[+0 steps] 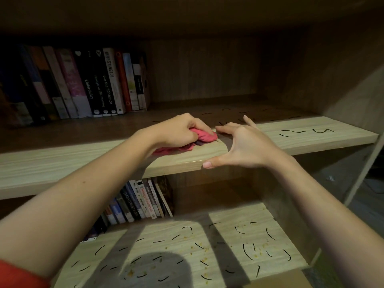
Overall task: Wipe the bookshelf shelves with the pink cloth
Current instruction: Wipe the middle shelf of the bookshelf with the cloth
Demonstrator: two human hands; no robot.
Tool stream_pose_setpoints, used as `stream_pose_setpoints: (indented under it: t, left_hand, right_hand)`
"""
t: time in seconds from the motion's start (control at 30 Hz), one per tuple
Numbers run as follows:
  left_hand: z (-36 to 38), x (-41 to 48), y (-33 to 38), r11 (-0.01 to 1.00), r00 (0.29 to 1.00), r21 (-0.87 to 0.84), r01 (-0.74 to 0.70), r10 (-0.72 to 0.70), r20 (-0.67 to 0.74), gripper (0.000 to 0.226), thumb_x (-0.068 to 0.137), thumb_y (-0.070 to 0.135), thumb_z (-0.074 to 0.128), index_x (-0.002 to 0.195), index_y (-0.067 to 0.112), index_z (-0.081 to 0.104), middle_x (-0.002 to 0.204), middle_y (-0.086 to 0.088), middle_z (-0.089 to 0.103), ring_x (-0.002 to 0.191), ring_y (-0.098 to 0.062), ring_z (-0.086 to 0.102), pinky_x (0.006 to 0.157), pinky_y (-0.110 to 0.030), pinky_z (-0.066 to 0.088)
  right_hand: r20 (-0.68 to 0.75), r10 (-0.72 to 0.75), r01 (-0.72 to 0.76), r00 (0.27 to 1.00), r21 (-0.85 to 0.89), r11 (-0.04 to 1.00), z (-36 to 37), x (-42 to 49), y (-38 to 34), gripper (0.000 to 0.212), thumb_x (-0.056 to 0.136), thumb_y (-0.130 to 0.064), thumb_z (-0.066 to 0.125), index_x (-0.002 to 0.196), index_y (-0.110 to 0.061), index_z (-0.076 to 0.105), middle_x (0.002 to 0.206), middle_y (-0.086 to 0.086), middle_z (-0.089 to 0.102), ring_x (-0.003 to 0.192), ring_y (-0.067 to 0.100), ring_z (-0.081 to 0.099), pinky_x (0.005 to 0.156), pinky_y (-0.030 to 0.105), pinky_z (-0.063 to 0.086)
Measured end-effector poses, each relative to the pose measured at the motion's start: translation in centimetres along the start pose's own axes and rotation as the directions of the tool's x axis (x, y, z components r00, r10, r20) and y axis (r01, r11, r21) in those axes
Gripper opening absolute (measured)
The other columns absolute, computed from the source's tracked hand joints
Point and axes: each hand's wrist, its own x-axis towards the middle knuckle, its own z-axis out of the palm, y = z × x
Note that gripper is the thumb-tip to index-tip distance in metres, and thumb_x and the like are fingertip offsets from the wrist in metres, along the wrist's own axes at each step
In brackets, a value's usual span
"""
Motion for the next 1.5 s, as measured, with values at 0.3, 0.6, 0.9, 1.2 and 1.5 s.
stream_pose_setpoints:
  t: [0.3,0.6,0.9,1.2,1.5]
  left_hand:
    - [-0.6,0.1,-0.7,0.994,0.995,0.055,0.096,-0.094,-0.042,0.048,0.091,0.001,0.042,0.123,0.031,0.060,0.134,0.008,0.054,0.123,-0.011,0.047,0.109,-0.032,0.034]
    - [-0.5,-0.9,-0.4,0.999,0.999,0.030,0.033,-0.033,-0.019,0.044,0.091,0.002,0.043,0.119,0.030,0.063,0.131,0.012,0.054,0.121,-0.008,0.048,0.106,-0.027,0.034]
    - [-0.4,-1.6,-0.4,0.998,0.998,-0.056,-0.041,0.044,0.051,0.051,0.089,-0.001,0.046,0.101,0.046,0.064,0.121,0.023,0.056,0.117,-0.002,0.052,0.107,-0.026,0.036]
    - [0.2,-1.1,0.4,0.997,0.997,-0.031,-0.067,0.069,0.046,0.048,0.089,-0.003,0.044,0.110,0.035,0.065,0.122,0.020,0.055,0.118,-0.002,0.050,0.107,-0.024,0.034]
    - [0.1,-1.4,0.4,1.000,1.000,0.016,-0.004,0.004,0.004,0.048,0.088,-0.001,0.044,0.118,0.031,0.063,0.131,0.013,0.053,0.122,-0.006,0.048,0.111,-0.032,0.033]
  right_hand:
    - [0.008,0.006,-0.006,1.000,0.004,1.000,-0.1,-0.1,-0.1,0.119,0.046,-0.083,0.044,0.142,-0.014,0.038,0.149,-0.001,0.037,0.139,0.011,0.028,0.118,0.040,-0.005]
    - [0.054,0.027,-0.028,0.998,0.022,0.999,-0.4,0.0,-0.3,0.116,0.048,-0.080,0.049,0.142,-0.012,0.039,0.152,0.000,0.031,0.141,0.014,0.023,0.118,0.041,-0.004]
    - [0.039,0.012,-0.014,0.999,0.037,0.999,-0.2,0.0,0.0,0.122,0.045,-0.081,0.047,0.145,-0.013,0.033,0.151,0.001,0.032,0.141,0.013,0.024,0.118,0.040,-0.003]
    - [0.036,0.006,-0.008,0.999,0.048,0.999,0.0,0.2,0.3,0.123,0.044,-0.081,0.049,0.145,-0.014,0.031,0.152,0.001,0.032,0.141,0.014,0.022,0.118,0.039,-0.003]
    - [0.037,0.012,-0.014,0.999,0.059,0.998,-0.2,0.0,0.0,0.118,0.048,-0.080,0.052,0.144,-0.013,0.034,0.152,-0.001,0.032,0.142,0.013,0.022,0.117,0.038,-0.004]
